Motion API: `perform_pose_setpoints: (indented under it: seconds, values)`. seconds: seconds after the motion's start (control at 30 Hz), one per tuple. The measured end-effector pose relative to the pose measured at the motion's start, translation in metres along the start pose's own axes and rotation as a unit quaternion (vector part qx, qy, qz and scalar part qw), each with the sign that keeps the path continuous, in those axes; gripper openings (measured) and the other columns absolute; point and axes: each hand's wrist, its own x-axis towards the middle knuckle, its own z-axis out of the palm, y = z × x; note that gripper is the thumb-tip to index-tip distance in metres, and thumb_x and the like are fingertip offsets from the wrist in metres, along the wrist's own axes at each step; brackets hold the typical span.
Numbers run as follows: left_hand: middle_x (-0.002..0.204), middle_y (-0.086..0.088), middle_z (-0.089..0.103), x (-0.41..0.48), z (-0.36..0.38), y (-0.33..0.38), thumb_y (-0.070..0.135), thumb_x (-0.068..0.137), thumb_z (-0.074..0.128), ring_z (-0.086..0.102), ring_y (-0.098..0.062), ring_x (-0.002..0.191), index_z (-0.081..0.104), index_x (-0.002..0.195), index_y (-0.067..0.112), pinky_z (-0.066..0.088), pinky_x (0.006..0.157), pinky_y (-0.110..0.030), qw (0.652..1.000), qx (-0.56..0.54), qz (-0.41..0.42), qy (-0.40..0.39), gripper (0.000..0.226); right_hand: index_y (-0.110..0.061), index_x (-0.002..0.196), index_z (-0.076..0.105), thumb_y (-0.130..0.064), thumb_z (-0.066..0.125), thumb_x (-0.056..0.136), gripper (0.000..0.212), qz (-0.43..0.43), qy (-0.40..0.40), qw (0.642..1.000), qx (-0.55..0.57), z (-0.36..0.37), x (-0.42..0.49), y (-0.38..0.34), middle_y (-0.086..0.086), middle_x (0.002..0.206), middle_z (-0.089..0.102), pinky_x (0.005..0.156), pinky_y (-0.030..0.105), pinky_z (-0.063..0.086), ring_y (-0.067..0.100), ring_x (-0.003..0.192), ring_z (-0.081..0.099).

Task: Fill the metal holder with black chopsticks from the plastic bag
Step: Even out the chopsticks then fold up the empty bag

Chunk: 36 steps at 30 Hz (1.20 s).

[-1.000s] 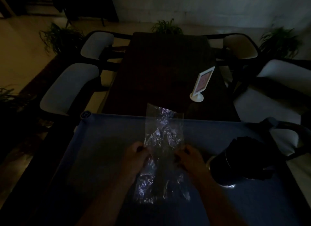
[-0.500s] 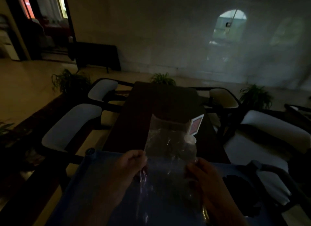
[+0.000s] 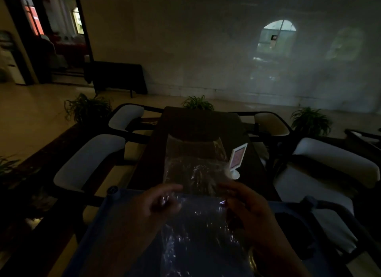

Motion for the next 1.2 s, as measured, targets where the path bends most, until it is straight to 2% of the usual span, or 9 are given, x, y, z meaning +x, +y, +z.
perform_pose_setpoints:
  seconds: [0.1, 0.27, 0.43, 0.63, 0.8, 0.9, 1.0, 1.1, 1.2]
  values:
    - [0.103, 0.022, 0.061, 0.000, -0.002, 0.001, 0.062, 0.069, 0.069, 0.067, -0.007, 0.096, 0.059, 0.120, 0.050, 0.059, 0.075, -0.034, 0.999, 0.030, -0.014, -0.034, 0.053, -0.048, 0.104, 0.068, 0.004, 0.052, 0.094, 0.055, -0.006, -0.013, 1.000, 0.010, -0.004, -0.004, -0.004, -0.002, 0.088, 0.073, 0.062, 0.030, 0.057, 0.020, 0.075, 0.073]
    - [0.096, 0.012, 0.066, 0.000, -0.005, 0.007, 0.045, 0.069, 0.071, 0.068, -0.008, 0.092, 0.062, 0.118, 0.047, 0.053, 0.073, -0.029, 0.999, -0.028, -0.015, -0.017, 0.050, -0.042, 0.122, 0.059, 0.011, 0.056, 0.088, 0.063, -0.062, -0.013, 0.998, 0.001, -0.011, -0.011, -0.010, 0.000, 0.099, 0.069, 0.059, 0.029, 0.059, 0.025, 0.081, 0.072]
    - [0.089, 0.007, 0.067, -0.004, -0.006, 0.011, 0.040, 0.069, 0.073, 0.068, -0.011, 0.087, 0.068, 0.111, 0.042, 0.054, 0.068, -0.025, 0.997, -0.068, -0.010, 0.043, 0.042, -0.034, 0.092, 0.074, 0.006, 0.060, 0.089, 0.043, -0.066, 0.005, 0.997, -0.035, -0.011, -0.014, -0.012, -0.005, 0.087, 0.074, 0.057, 0.023, 0.055, 0.013, 0.068, 0.071]
    - [0.105, 0.030, 0.059, -0.011, -0.004, 0.013, 0.032, 0.083, 0.070, 0.060, 0.009, 0.095, 0.061, 0.101, 0.059, 0.048, 0.071, -0.014, 0.977, 0.169, 0.049, 0.122, 0.034, -0.047, 0.100, 0.069, 0.000, 0.065, 0.087, 0.049, -0.051, 0.011, 0.997, -0.050, -0.010, -0.013, 0.001, -0.008, 0.084, 0.073, 0.060, 0.022, 0.056, 0.015, 0.070, 0.073]
    - [0.094, 0.022, 0.049, -0.011, -0.005, 0.010, 0.035, 0.091, 0.053, 0.056, 0.003, 0.086, 0.065, 0.089, 0.030, 0.045, 0.067, -0.013, 0.948, 0.278, 0.107, 0.110, 0.013, -0.049, 0.081, 0.058, -0.005, 0.074, 0.080, 0.046, -0.187, 0.115, 0.935, -0.278, -0.004, -0.008, 0.003, -0.015, 0.081, 0.061, 0.063, 0.012, 0.051, 0.004, 0.079, 0.065]
    - [0.112, 0.027, 0.054, -0.014, -0.005, 0.009, 0.047, 0.092, 0.045, 0.056, 0.011, 0.098, 0.060, 0.091, 0.037, 0.045, 0.078, -0.011, 0.967, 0.212, 0.073, 0.124, 0.018, -0.041, 0.076, 0.055, -0.015, 0.068, 0.084, 0.030, -0.241, 0.145, 0.927, -0.249, -0.001, -0.006, 0.009, -0.010, 0.098, 0.059, 0.070, 0.018, 0.050, 0.006, 0.086, 0.063]
    - [0.095, 0.026, 0.069, -0.014, 0.007, 0.010, 0.054, 0.091, 0.043, 0.064, 0.009, 0.083, 0.062, 0.100, 0.040, 0.054, 0.071, -0.031, 0.983, 0.086, -0.025, 0.158, 0.025, -0.033, 0.084, 0.057, -0.040, 0.048, 0.087, 0.011, -0.146, 0.139, 0.969, -0.142, 0.011, -0.007, 0.016, -0.007, 0.078, 0.067, 0.056, 0.041, 0.055, 0.007, 0.068, 0.064]
    - [0.075, 0.013, 0.067, -0.012, 0.024, 0.018, 0.040, 0.098, 0.044, 0.063, 0.000, 0.062, 0.060, 0.089, 0.035, 0.049, 0.056, -0.024, 0.973, 0.068, -0.018, 0.219, 0.020, -0.034, 0.082, 0.049, -0.035, 0.044, 0.094, 0.013, -0.146, 0.195, 0.951, -0.188, 0.023, -0.006, 0.020, -0.006, 0.067, 0.062, 0.047, 0.035, 0.050, 0.007, 0.052, 0.057]
    - [0.075, 0.018, 0.064, -0.016, 0.031, 0.022, 0.040, 0.099, 0.040, 0.062, 0.011, 0.077, 0.058, 0.096, 0.039, 0.046, 0.058, -0.007, 0.968, 0.137, 0.006, 0.209, 0.018, -0.030, 0.085, 0.052, -0.019, 0.056, 0.095, 0.016, -0.139, 0.216, 0.949, -0.181, 0.027, -0.001, 0.026, -0.006, 0.069, 0.062, 0.045, 0.025, 0.051, 0.010, 0.055, 0.061]
